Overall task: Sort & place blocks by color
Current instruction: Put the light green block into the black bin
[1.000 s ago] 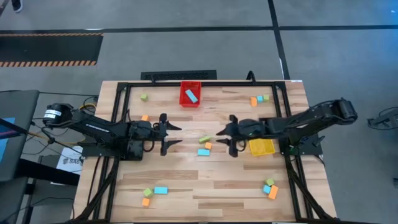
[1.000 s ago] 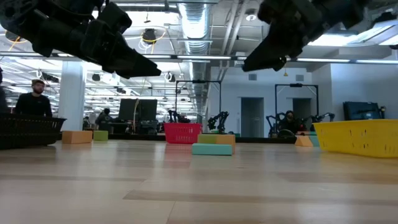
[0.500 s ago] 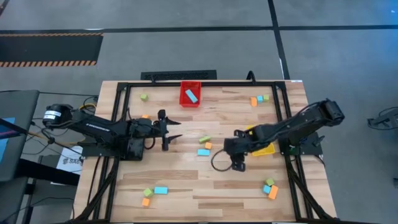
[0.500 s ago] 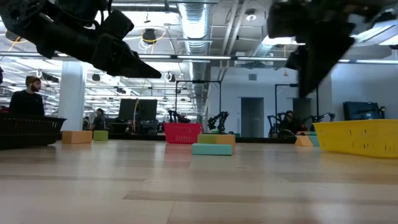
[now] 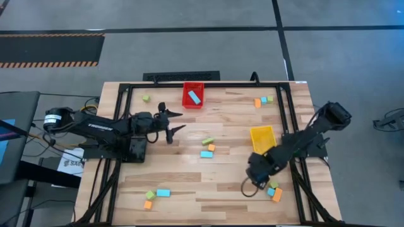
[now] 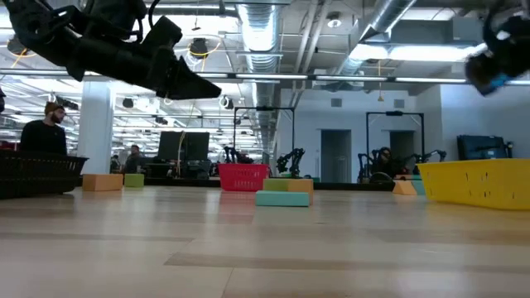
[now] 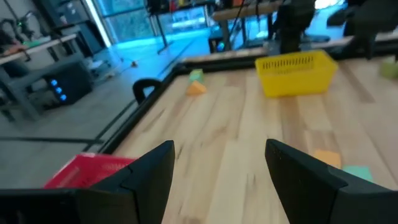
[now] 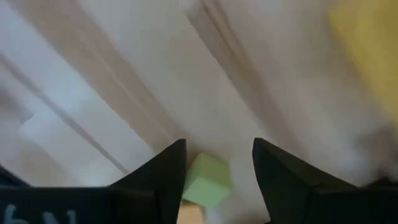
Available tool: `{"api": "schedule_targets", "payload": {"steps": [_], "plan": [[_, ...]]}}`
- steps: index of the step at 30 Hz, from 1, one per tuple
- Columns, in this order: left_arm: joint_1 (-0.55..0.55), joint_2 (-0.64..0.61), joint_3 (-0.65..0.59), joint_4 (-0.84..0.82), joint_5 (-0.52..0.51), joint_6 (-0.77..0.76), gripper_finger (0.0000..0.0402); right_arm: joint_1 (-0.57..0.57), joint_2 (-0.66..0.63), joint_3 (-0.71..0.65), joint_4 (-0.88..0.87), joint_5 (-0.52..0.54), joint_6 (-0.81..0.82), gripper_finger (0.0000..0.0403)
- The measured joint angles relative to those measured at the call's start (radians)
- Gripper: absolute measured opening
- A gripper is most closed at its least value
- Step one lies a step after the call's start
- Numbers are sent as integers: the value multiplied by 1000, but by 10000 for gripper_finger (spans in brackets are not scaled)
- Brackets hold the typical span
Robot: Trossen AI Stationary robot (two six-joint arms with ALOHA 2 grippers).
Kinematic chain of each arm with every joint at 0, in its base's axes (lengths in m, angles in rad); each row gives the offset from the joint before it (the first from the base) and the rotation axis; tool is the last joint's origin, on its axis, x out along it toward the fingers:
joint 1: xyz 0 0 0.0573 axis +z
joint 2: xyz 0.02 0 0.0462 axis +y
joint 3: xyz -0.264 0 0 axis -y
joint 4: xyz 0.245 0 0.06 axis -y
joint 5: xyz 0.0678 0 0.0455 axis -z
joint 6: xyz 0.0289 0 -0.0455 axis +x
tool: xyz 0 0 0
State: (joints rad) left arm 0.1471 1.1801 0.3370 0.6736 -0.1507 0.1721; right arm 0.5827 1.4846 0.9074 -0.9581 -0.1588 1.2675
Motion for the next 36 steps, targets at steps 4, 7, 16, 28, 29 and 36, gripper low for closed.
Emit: {"api": "schedule_targets", "payload": {"steps": [4, 7, 16, 28, 29, 36], "plan": [[46, 0, 0, 44, 97, 0, 239, 83, -12, -11, 26, -24, 211, 242], [72, 0, 0, 56, 129, -1, 239, 122, -13, -11, 17, -24, 323, 259], [83, 0, 0, 57, 146, -25, 239, 189, -13, -139, 158, -46, 479, 272], [83, 0, 0, 47, 145, -37, 239, 188, -13, -209, 292, -60, 516, 248], [83, 0, 0, 44, 145, -39, 239, 188, -13, -209, 290, -60, 516, 236], [83, 0, 0, 31, 145, -76, 239, 188, -29, -207, 274, -59, 454, 123]]}}
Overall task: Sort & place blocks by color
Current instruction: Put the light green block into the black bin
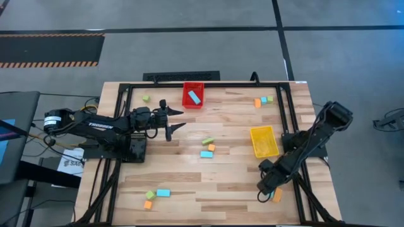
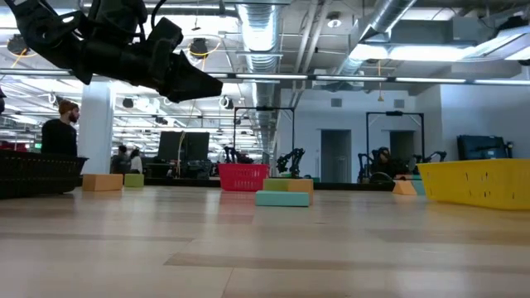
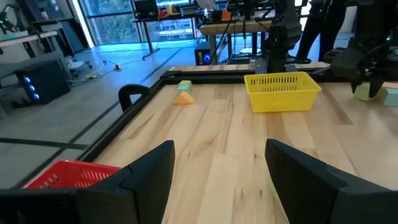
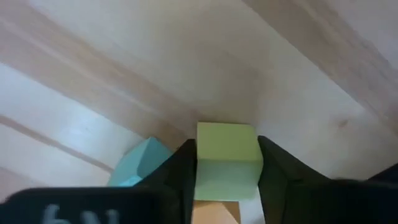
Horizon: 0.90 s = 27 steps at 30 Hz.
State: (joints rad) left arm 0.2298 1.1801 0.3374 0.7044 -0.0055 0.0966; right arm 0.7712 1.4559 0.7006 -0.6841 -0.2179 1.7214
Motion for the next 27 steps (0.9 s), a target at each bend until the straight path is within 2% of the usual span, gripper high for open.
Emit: {"api": "schedule_targets", "payload": {"steps": [2, 4, 6, 8, 12, 14, 16, 18, 21, 23, 27], "plan": [[0, 0, 0, 0, 0, -4, 239, -1, -27, 0, -29, 56, -29, 123], [0, 0, 0, 1, 0, -5, 239, -6, -70, 0, -60, 163, -69, 123], [0, 0, 0, 5, 17, -16, 239, -9, -124, 0, -75, 339, -122, 123], [-1, 0, 0, 16, 77, -22, 239, -17, -180, 0, -72, 554, -193, 123], [-33, 0, 0, 64, 166, 10, 239, -57, -284, -8, 32, 972, -432, 123], [-62, 0, 0, 106, 178, 58, 239, -99, -324, -27, 145, 1089, -590, 123], [-95, 0, 0, 153, 178, 137, 239, -160, -353, -53, 318, 1099, -771, 123], [-130, 0, 0, 189, 177, 230, 239, -224, -367, -105, 539, 1023, -959, 123], [-180, 0, 22, 182, 156, 343, 239, -332, -352, -190, 912, 805, -1182, 124], [-209, 3, 43, 159, 148, 397, 239, -405, -328, -241, 1145, 664, -1267, 125], [-260, 65, 91, 151, 135, 447, 239, -538, -249, -283, 1419, 458, -1344, 125]]}}
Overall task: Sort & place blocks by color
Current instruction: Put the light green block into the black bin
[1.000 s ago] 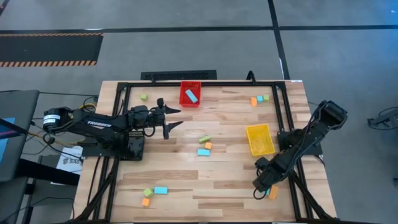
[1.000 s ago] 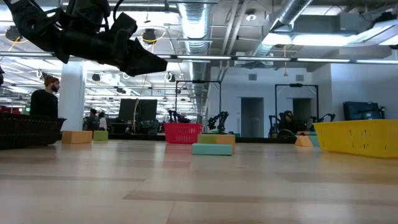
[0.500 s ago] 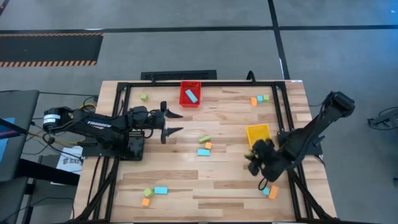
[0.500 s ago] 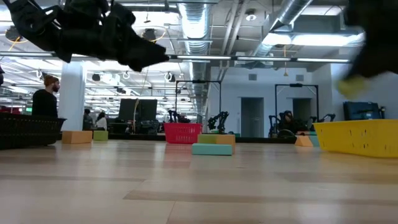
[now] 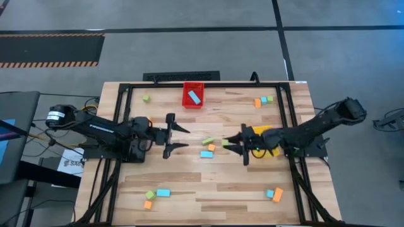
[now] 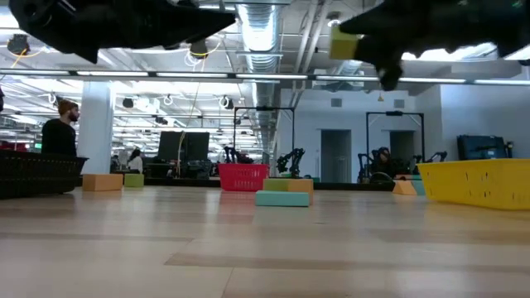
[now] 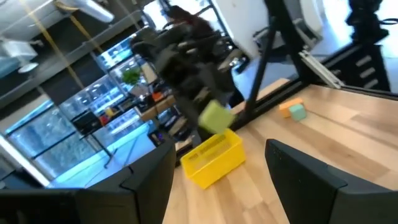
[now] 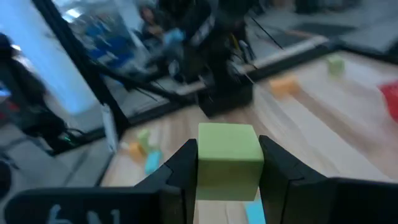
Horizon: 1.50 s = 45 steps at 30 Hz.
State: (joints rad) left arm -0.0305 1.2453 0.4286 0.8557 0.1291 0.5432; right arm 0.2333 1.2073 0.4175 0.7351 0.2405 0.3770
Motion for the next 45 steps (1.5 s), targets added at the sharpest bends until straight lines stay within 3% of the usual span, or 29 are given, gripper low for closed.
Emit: {"api": "schedule_targets", "payload": {"steps": [6, 16, 25, 32, 40, 45], "plan": [[-31, 170, 99, 18, -73, 77, 239, -129, 177, 14, 261, -232, -10, 126], [-36, 320, 213, 14, -101, 135, 239, -164, 374, 134, 349, -338, -10, 128], [-43, 328, 215, -8, -109, 179, 239, -194, 403, 161, 352, -332, 81, 128], [-44, 327, 221, -3, -133, 181, 239, -231, 402, 164, 354, -258, 125, 128], [-45, 327, 221, -3, -239, 203, 238, -237, 402, 163, 393, -253, 139, 129], [-45, 327, 220, 16, -281, 209, 207, -237, 402, 163, 413, -249, 142, 129]]}}
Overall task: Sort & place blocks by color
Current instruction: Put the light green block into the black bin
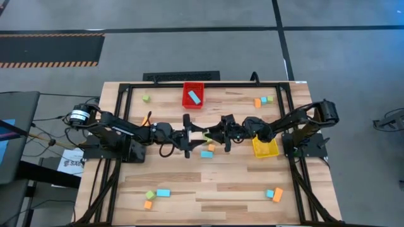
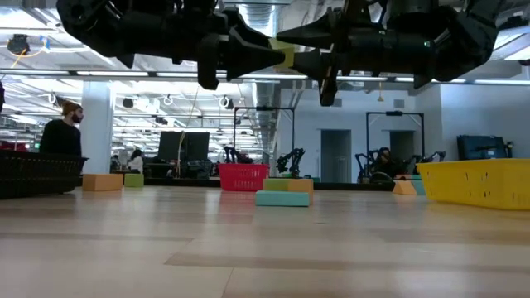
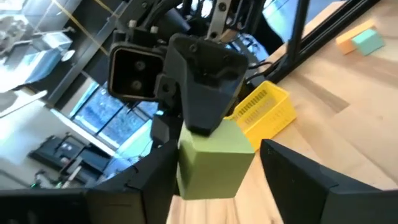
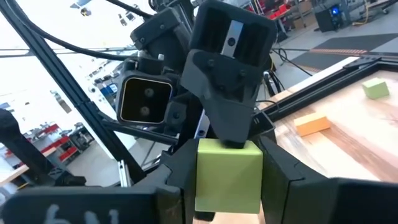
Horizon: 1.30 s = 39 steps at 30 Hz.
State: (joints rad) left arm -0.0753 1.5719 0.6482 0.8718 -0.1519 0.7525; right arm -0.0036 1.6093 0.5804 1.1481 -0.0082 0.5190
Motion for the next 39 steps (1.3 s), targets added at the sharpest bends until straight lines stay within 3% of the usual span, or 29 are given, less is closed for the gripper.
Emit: {"api": "schedule_targets", "payload": {"steps": [9, 16, 23, 30, 35, 39], "plan": [[0, 0, -3, 12, -39, 20, 113, 0, 0, 0, -1, 0, 14, 145], [0, 1, -3, 3, -63, -5, 107, -7, -1, 1, -63, -16, -3, 225], [-38, -143, -3, -274, -202, -80, 107, -53, -2, 1, -105, -124, -25, 279], [-79, -431, -3, -849, -306, -504, 107, -93, -2, 1, -149, -126, -33, 281], [-82, -630, -3, -1358, -316, -1048, 107, -105, -2, 1, -150, -126, -51, 281], [-82, -708, -4, -1711, -270, -1427, 107, -105, -2, 1, -150, -126, -57, 281]]}}
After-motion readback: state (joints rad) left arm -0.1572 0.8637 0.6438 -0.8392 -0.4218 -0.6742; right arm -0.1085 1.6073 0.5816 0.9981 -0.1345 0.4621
